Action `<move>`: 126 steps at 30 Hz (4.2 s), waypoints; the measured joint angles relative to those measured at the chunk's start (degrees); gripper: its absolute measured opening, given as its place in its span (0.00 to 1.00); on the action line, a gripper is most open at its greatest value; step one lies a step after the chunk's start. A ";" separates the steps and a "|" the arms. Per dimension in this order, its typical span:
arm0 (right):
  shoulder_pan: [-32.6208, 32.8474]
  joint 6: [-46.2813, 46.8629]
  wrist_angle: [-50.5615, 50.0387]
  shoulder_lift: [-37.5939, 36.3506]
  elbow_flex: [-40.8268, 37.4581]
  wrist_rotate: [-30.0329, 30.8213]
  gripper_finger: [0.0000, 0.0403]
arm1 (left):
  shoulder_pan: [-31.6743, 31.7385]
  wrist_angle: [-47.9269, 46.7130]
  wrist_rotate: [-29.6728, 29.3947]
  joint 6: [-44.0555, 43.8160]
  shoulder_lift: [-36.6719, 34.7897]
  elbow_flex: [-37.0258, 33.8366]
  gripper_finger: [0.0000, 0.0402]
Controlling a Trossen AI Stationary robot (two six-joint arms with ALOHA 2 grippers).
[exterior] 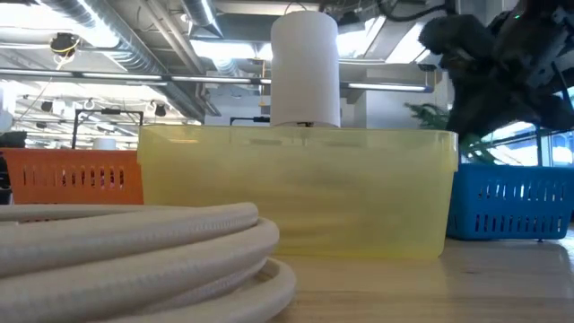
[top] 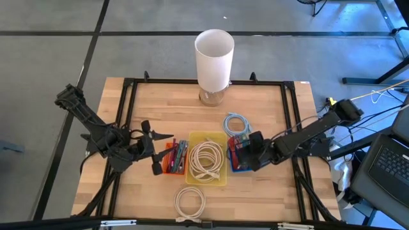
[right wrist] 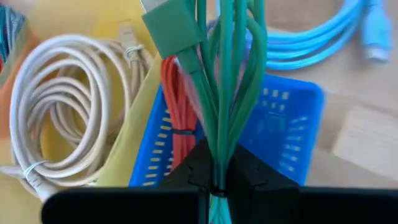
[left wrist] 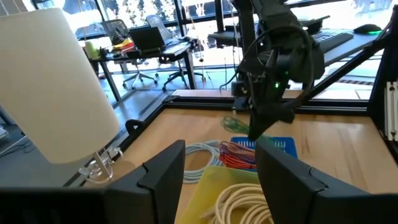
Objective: Pick & Place USB Port
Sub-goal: Put the green charger cable into the blue bin, then put the brown HDMI cable into the yellow bin
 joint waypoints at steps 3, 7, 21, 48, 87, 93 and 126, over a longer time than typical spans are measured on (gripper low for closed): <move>-1.72 -3.47 3.53 2.68 0.03 -2.09 0.05 | 0.00 -0.02 -0.02 0.02 0.00 0.00 0.47; -3.47 -5.85 5.37 5.76 0.05 -4.77 0.05 | 0.00 -0.06 0.02 0.02 0.00 0.01 0.47; -4.13 -8.82 7.21 7.64 0.14 -6.32 0.18 | -0.02 -0.11 0.13 -0.03 0.00 0.02 0.47; 2.48 -17.30 -7.58 5.15 12.28 12.74 0.17 | -0.95 -1.53 12.96 -1.17 0.06 0.07 0.46; 12.50 -23.42 -14.26 4.83 21.58 18.00 0.16 | -5.40 -2.44 51.17 13.02 46.22 13.13 0.46; 12.50 -23.35 -14.22 4.83 21.58 18.00 0.16 | -4.73 -5.18 49.79 13.07 48.20 13.09 0.46; 12.50 -23.53 -13.95 4.83 21.51 16.93 0.16 | -6.79 -38.92 38.64 7.50 47.08 34.73 0.03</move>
